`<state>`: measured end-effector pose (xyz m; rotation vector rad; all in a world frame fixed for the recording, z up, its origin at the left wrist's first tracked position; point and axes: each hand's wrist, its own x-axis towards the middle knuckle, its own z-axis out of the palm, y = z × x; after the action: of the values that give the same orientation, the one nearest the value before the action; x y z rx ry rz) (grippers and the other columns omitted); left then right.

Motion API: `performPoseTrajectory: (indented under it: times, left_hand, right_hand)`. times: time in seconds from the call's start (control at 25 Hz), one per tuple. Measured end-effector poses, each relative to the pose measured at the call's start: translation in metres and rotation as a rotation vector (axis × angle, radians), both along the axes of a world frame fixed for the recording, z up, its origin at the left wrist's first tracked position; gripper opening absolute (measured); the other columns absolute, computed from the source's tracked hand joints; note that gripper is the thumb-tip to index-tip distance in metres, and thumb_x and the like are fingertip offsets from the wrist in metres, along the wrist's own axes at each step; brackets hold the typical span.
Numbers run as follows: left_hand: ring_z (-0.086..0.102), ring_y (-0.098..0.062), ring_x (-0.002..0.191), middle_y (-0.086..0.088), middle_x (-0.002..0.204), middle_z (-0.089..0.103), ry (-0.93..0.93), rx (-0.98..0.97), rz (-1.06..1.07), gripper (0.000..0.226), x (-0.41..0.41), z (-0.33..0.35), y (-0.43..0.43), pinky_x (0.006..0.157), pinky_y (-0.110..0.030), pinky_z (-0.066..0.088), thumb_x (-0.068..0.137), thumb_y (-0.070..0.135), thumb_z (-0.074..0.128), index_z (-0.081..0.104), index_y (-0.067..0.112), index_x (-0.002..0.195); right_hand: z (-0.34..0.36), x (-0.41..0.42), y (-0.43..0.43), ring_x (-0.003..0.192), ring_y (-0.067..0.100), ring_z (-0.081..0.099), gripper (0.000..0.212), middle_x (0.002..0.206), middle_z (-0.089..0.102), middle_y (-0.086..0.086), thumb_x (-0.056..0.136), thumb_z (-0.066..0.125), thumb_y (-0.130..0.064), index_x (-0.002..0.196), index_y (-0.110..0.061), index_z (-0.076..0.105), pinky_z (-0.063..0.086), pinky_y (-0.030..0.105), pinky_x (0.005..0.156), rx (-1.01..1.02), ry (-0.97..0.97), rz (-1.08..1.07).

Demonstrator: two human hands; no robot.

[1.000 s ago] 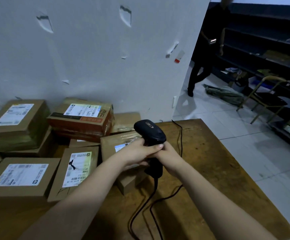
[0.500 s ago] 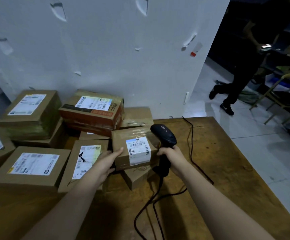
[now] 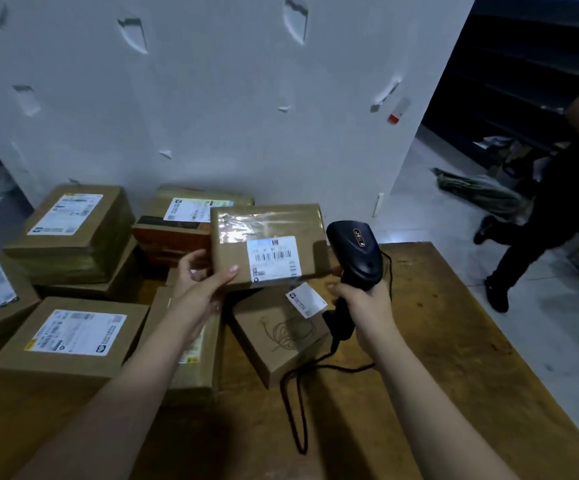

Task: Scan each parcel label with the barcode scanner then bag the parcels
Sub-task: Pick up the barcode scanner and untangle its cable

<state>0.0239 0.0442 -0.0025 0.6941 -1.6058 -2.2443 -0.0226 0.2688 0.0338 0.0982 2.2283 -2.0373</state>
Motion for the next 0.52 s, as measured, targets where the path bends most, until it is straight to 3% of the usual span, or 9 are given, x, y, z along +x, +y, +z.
performPoseTrajectory:
  times: [0.08,0.24,0.4,0.52]
  left_hand:
    - [0.062,-0.016,0.092,-0.002,0.106,0.057,0.048,-0.023,0.019,0.063,0.001,0.005,-0.014,0.067,-0.028,0.059,0.081,0.003,0.067,0.037,0.018,0.135]
    - [0.062,-0.018,0.099,-0.009,0.121,0.053,0.112,0.05,0.007,0.074,-0.001,0.002,-0.025,0.067,-0.026,0.06,0.081,0.001,0.066,0.032,0.023,0.142]
    - [0.057,-0.03,0.115,-0.017,0.132,0.051,0.074,-0.044,-0.058,0.096,0.003,-0.009,-0.035,0.078,-0.039,0.057,0.061,0.017,0.084,0.034,0.026,0.142]
    - [0.055,-0.031,0.118,-0.018,0.132,0.05,0.073,-0.077,-0.047,0.091,0.004,-0.013,-0.036,0.078,-0.038,0.055,0.061,0.015,0.081,0.037,0.025,0.14]
  right_hand:
    - [0.005,0.02,-0.008,0.066,0.024,0.057,0.006,0.068,0.061,0.012,0.076,0.067,-0.001,0.076,0.003,0.062,0.047,0.037,0.064,0.083,0.049,0.09]
    - [0.015,0.066,-0.032,0.056,0.022,0.059,0.012,0.059,0.059,0.002,0.076,0.066,-0.003,0.074,-0.013,0.061,0.048,0.035,0.056,0.076,0.023,0.325]
    - [0.019,0.089,-0.047,0.046,0.015,0.056,0.015,0.053,0.057,-0.002,0.076,0.067,-0.005,0.071,-0.017,0.059,0.046,0.027,0.047,0.098,0.049,0.271]
    - [0.023,0.091,-0.045,0.042,0.012,0.053,0.016,0.047,0.054,-0.002,0.076,0.067,-0.008,0.066,-0.016,0.057,0.043,0.024,0.045,0.12,0.084,0.239]
